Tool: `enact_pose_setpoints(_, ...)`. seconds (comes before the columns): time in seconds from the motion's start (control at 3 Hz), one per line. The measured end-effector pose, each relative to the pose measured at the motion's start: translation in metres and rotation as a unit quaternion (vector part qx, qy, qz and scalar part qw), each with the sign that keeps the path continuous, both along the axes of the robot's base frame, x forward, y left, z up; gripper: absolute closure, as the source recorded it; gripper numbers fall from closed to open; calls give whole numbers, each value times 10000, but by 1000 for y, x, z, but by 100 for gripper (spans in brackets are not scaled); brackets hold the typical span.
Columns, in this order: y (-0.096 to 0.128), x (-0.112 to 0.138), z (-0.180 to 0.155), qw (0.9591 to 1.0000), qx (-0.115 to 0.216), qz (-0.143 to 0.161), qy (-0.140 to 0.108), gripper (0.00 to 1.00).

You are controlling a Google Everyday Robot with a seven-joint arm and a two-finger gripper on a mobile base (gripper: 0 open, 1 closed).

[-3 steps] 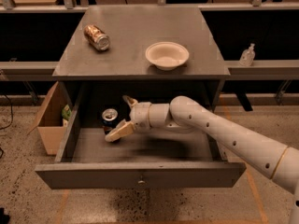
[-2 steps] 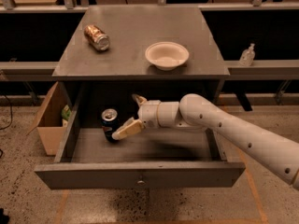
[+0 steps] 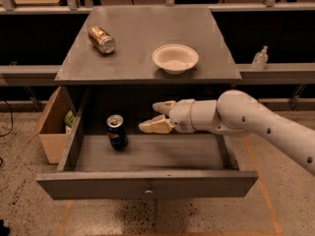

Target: Place pepsi can into top drawer

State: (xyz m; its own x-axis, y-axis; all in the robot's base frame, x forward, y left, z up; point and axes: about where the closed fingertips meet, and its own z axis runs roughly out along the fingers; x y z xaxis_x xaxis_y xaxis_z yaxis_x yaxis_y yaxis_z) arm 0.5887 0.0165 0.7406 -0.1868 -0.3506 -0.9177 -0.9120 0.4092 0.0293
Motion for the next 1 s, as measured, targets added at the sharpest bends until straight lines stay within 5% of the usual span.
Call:
enact_pose_setpoints(0.33,-38,-6,36,9994,285,-213,-13,64)
enact_pose_setpoints(0.67,-62,-2,89,9904,1192,-237,-661,88)
enact_pose_setpoints(1.0,-71,4,140,9638,2055,-231,-1682,98)
